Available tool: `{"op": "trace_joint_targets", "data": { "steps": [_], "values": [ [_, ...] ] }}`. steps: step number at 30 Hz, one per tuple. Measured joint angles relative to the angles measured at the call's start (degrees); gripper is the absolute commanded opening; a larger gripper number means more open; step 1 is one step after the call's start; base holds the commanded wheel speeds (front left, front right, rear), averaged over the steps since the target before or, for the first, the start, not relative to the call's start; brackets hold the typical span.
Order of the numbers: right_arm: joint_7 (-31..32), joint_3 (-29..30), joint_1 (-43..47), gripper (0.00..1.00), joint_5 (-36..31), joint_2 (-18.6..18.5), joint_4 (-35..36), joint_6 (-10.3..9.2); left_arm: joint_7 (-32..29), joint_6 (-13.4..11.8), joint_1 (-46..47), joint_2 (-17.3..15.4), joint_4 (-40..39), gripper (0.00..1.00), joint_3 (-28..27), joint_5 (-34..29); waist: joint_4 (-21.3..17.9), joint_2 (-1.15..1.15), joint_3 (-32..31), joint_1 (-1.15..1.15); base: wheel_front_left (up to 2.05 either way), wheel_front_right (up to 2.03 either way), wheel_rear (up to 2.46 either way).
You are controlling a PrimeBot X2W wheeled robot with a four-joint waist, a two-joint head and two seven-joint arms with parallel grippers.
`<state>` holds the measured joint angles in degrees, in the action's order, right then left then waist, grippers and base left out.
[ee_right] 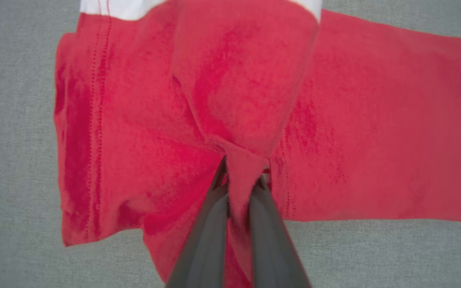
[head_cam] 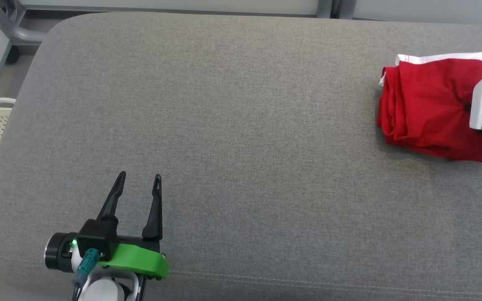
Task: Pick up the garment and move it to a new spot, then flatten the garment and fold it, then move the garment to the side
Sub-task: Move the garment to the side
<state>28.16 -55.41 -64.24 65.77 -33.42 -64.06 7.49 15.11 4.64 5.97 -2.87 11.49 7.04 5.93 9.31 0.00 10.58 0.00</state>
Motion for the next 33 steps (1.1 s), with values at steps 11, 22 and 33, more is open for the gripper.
{"op": "trace_joint_targets", "data": {
  "steps": [11, 22, 33],
  "values": [
    [2.21, -3.76, -5.73, 0.0, -3.54, -5.34, -0.3, 0.01, 0.0, 0.97, 1.59, -0.01, -0.23, 1.0, -0.25, -1.03, -0.13, 0.0, 3.61, 0.0, 0.0, 0.0, 0.0],
    [3.86, -6.72, -10.46, 0.0, -6.61, -9.55, -1.31, 0.01, 0.0, 1.41, 1.98, -0.15, -1.32, 1.0, -0.94, -1.8, 0.12, 0.0, 6.5, 0.0, 0.0, 0.0, 0.0],
    [3.53, -9.2, -12.14, 0.0, -9.18, -11.18, -2.93, 0.05, 0.0, 1.65, 2.43, -0.15, -1.42, 1.0, -0.99, -2.03, 0.81, 0.0, 7.94, 0.0, 0.0, 0.0, 0.0]
  ]
}}
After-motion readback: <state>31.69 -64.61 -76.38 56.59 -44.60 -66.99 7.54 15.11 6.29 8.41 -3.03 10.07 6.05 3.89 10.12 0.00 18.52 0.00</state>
